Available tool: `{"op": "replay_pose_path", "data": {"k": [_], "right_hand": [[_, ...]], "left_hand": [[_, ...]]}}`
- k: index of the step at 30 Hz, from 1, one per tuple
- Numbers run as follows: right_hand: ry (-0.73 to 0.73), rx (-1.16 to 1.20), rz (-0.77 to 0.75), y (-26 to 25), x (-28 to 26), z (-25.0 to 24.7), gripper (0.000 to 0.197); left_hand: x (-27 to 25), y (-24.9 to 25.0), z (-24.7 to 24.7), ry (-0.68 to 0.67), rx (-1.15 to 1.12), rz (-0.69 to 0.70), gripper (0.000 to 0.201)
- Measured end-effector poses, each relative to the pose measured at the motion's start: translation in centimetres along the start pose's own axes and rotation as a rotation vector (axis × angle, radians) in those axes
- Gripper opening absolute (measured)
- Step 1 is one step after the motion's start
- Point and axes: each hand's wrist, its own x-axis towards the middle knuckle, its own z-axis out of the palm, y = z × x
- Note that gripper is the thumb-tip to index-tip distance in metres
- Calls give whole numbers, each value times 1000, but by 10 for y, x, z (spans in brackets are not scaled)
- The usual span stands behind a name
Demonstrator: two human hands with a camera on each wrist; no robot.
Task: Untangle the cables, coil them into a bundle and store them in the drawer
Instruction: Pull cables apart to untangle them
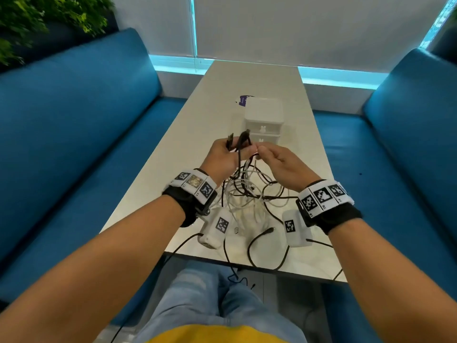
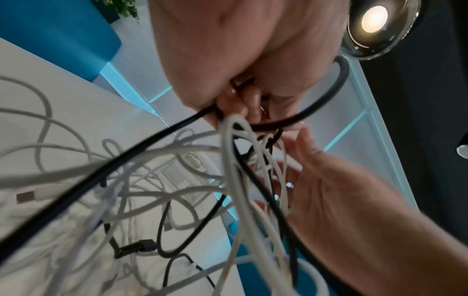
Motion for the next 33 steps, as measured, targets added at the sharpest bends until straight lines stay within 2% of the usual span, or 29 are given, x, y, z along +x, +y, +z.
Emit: {"op": "replay_pose_path", "data": {"k": [2,4,8,12,16,20,23,25,26,29,31,33], "right_hand": [[28,-17,39,1,2,2,25],[77,-48,89,6,5,2,31],[119,-80,203,11,8,1,41],[232,-93,285,7,10,-12,40],[281,-93,323,-1,23,-30,41],[322,-185,343,7,24,-32,43],[406,-261,370,10,21,-29,38],[448,-315,388,4,23,-24,30],[432,-361,360,-2,22,-19,27],[270,-596,168,-24,16,1,59],[141,-516,105,-35,14,9,47],[55,-233,123,-34,12,13,25]], "left_hand": [[-1,3,-6,4,-81,-4,15],[-3,6,-13,26,-121,10,15],[-4,17,-24,161,-220,62,16],[5,30,-33,275,-289,128,15],[12,44,-34,302,-256,180,14],[14,49,-36,353,-302,139,20],[9,44,-35,287,-289,147,21],[9,41,-30,259,-258,95,18],[10,38,-27,247,-191,64,17],[12,27,-19,131,-1,45,22],[11,22,-17,69,61,40,12],[9,20,-16,29,59,41,8]]}}
